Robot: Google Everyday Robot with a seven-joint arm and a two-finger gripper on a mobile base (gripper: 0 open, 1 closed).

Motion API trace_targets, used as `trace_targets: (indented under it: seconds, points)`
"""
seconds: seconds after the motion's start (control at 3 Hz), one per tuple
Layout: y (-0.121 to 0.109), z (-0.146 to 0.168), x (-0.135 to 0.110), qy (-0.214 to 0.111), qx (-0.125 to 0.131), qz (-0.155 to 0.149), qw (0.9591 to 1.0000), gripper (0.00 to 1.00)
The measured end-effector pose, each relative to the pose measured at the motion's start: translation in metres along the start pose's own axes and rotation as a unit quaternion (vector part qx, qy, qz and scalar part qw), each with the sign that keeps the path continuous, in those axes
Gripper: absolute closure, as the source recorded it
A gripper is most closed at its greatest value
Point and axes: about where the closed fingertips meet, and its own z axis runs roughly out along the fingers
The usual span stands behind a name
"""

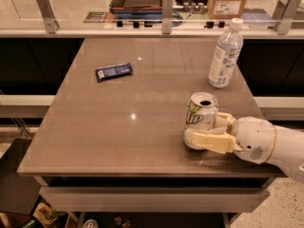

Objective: Place 7up can upright

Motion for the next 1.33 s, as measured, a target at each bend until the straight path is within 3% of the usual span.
trace_targets:
  seconds: [1.0, 1.33]
  points:
    - [0.014, 0.005, 0.008, 0.027, -0.032, -0.046, 0.998, 1.0]
    - [0.02, 0.005, 0.015, 0.037, -0.04, -0.053, 0.9971, 0.83]
